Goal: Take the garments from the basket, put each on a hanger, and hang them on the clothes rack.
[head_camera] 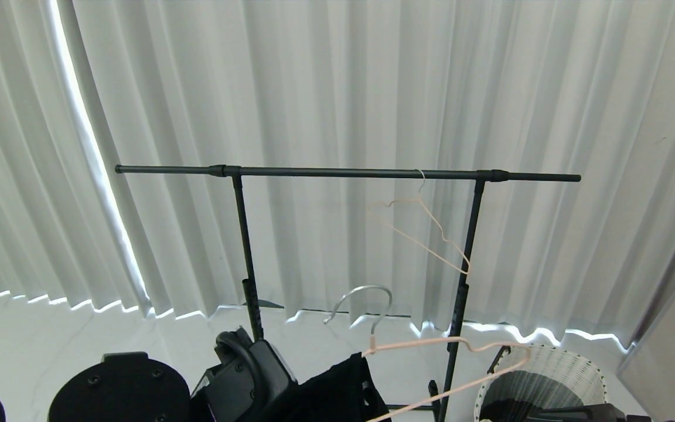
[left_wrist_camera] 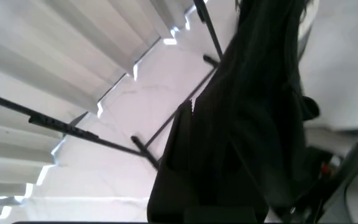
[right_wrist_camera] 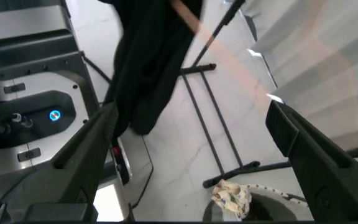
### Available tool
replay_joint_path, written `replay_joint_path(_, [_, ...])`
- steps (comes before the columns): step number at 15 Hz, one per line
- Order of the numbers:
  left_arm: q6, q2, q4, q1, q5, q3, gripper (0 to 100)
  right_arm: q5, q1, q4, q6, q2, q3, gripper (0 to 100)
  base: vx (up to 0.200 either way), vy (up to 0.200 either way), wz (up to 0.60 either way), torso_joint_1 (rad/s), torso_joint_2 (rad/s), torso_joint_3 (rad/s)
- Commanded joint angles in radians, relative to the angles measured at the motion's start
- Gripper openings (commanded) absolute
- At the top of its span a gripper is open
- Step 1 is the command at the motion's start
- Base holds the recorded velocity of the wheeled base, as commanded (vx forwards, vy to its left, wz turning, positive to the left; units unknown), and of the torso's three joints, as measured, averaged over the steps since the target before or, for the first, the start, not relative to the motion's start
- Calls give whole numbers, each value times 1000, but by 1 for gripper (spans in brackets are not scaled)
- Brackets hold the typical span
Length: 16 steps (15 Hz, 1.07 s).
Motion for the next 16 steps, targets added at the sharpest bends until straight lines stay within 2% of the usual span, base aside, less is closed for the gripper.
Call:
replay_joint_path(1, [-17, 5, -4, 11, 18, -37, 0, 0, -23, -1, 7, 2, 23, 100, 0, 0, 0, 0, 0, 0])
replay_joint_path(3, [-51, 11, -4, 10, 24, -85, 0, 0, -29, -1, 60, 11, 18, 100, 0, 0, 0, 0, 0, 0])
replay_joint_path(7, [-49, 31, -13, 0, 24, -189, 0, -40, -32, -16, 193, 132, 1, 100, 0, 0, 0, 0, 0, 0])
replay_joint_path(9, [-46, 31, -13, -7, 24, -194, 0, -54, -34, -81, 297, 217, -37, 100, 0, 0, 0, 0, 0, 0])
replay_joint_path(11, [-46, 31, -13, -10, 24, -195, 0, -120, -34, -167, 369, 327, -83, 100, 0, 0, 0, 0, 0, 0])
replay_joint_path(12, [-46, 32, -13, -9, 24, -195, 0, -144, -34, -205, 385, 378, -102, 100, 0, 0, 0, 0, 0, 0])
replay_joint_path(16, [-48, 34, -16, -9, 24, -211, 0, -149, -31, -254, 383, 456, -117, 100, 0, 0, 0, 0, 0, 0])
